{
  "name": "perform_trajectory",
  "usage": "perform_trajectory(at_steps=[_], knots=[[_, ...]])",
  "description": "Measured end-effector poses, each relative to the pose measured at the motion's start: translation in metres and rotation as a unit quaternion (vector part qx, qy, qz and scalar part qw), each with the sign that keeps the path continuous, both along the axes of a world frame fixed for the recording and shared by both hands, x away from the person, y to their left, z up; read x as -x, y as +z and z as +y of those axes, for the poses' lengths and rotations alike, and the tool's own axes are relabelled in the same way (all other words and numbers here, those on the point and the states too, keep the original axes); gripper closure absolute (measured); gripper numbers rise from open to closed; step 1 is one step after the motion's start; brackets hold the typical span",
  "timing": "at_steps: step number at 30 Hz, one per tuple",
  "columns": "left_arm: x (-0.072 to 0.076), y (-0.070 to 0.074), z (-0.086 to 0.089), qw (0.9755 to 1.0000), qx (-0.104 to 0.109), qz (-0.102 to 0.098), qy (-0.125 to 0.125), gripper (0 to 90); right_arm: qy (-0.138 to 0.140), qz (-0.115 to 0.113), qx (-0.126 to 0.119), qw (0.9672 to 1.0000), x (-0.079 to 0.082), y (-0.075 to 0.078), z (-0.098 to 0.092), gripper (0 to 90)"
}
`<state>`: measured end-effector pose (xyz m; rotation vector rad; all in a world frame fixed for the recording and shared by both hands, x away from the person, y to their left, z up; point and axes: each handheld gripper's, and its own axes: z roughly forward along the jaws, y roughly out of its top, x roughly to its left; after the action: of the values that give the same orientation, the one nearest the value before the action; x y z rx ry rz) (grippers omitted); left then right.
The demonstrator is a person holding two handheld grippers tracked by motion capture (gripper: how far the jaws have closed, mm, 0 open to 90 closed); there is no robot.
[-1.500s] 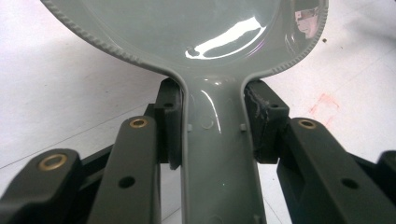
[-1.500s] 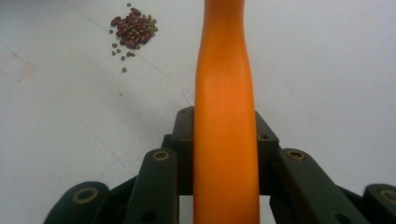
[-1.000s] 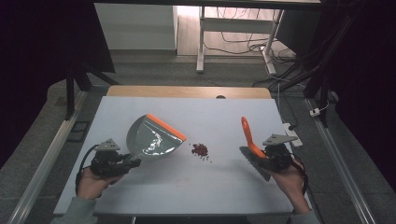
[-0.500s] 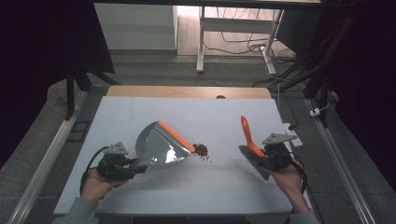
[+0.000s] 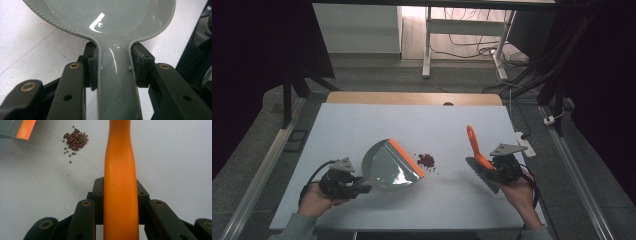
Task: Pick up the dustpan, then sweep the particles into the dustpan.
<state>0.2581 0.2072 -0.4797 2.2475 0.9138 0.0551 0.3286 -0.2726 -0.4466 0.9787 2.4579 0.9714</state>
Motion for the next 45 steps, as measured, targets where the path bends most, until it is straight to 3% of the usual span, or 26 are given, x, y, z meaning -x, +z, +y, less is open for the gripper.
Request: perform_trajectory(at_steps=[13, 30, 37, 45], knots=[[-0.003, -0.008, -0.007, 0.9987, -0.035, 0.022, -0.029, 61.4, -0.001, -0.002, 0.002, 1.0000, 0.001, 0.000, -0.001, 70.9], [-0.005, -0.012, -0.019, 0.9979, -0.043, 0.030, -0.038, 61.4, 0.002, -0.005, 0.002, 1.0000, -0.001, 0.002, 0.005, 70.9], [-0.009, -0.015, -0.022, 0.9976, -0.043, 0.035, -0.040, 61.4, 0.017, -0.007, 0.001, 0.9998, -0.016, 0.008, 0.028, 70.9], [-0.013, -0.016, -0.023, 0.9975, -0.042, 0.040, -0.041, 61.3, 0.042, 0.003, 0.018, 0.9990, -0.045, -0.001, 0.077, 70.9]])
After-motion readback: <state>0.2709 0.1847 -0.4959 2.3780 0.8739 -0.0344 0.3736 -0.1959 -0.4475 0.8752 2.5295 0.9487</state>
